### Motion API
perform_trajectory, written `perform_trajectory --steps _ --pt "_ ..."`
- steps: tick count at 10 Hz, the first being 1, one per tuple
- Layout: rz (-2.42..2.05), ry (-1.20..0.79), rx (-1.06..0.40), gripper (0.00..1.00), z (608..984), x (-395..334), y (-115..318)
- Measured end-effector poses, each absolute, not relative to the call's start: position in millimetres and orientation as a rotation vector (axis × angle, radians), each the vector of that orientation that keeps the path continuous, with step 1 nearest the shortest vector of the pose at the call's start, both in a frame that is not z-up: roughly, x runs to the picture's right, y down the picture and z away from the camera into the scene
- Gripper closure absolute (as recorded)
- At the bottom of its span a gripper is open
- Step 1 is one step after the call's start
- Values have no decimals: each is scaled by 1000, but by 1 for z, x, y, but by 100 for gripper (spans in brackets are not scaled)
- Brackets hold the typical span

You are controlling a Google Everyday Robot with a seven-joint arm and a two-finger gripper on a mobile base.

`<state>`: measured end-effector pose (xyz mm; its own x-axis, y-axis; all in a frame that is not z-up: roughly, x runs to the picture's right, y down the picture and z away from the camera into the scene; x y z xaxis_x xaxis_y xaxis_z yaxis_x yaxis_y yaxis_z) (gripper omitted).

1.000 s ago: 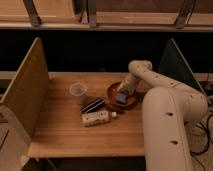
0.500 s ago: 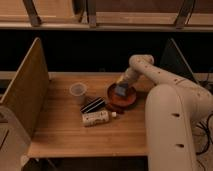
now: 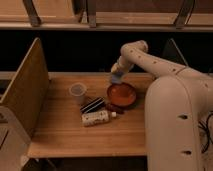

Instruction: Place the white sponge in the ceramic cup

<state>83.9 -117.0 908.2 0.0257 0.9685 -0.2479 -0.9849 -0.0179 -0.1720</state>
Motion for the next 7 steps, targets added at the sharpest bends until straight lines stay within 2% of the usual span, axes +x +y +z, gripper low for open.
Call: perform_trajectory --steps 2,7 --pt "1495 53 -316 100 897 59 -126" --pt "1511 73 -327 100 900 65 -121"
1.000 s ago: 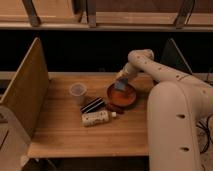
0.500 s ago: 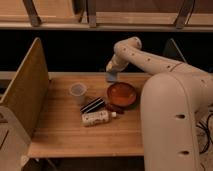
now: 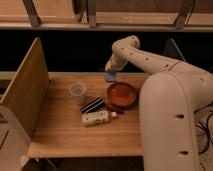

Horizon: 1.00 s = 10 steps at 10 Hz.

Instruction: Place the white sponge in the ceramic cup

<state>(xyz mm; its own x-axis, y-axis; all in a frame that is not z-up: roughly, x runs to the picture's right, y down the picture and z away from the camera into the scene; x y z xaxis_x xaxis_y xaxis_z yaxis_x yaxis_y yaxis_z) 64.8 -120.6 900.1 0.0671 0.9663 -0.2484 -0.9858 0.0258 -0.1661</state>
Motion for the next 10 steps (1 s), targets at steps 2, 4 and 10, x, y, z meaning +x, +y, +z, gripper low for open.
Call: perform_trajectory --steps 2,4,10 --pt "1497 96 -383 100 906 66 -110" --pt "1414 42 -399 100 894 42 -127" --pt "1205 -206 -414 100 825 -31 -152"
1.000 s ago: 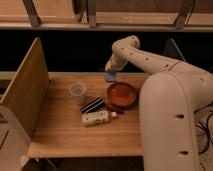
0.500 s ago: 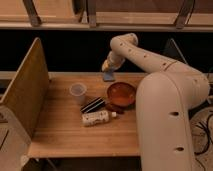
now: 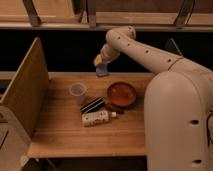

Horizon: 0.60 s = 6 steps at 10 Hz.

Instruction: Place the white sponge in the ceramic cup

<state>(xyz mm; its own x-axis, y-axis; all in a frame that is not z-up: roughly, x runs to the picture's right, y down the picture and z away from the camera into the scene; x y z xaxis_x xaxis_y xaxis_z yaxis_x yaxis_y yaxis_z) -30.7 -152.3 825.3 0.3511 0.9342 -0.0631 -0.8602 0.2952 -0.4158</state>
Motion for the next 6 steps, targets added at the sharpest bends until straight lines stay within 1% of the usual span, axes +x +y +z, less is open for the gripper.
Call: perform_trajectory --steps 4,6 --pt "1047 -510 -462 100 779 -112 -130" --pt "996 -597 -467 100 764 -132 -124"
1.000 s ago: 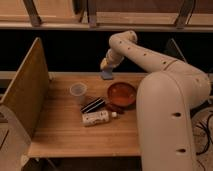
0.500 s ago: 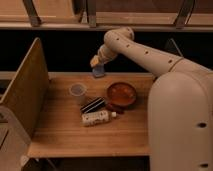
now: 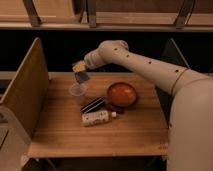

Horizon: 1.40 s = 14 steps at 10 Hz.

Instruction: Place the white sponge in the ceramic cup

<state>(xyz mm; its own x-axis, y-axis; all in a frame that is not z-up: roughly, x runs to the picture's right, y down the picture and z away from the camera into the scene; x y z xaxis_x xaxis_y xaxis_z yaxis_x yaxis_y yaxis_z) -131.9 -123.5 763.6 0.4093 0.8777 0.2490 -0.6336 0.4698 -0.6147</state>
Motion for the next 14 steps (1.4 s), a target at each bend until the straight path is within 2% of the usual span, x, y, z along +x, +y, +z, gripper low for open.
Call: perform_trajectory --steps 4,6,9,14 --pt "969 -617 -465 100 762 -138 -123" --pt "912 -651 -479 100 766 -164 -118" --pt "879 -681 -507 100 783 -188 -108" --pt "955 -692 -545 100 813 -184 -99"
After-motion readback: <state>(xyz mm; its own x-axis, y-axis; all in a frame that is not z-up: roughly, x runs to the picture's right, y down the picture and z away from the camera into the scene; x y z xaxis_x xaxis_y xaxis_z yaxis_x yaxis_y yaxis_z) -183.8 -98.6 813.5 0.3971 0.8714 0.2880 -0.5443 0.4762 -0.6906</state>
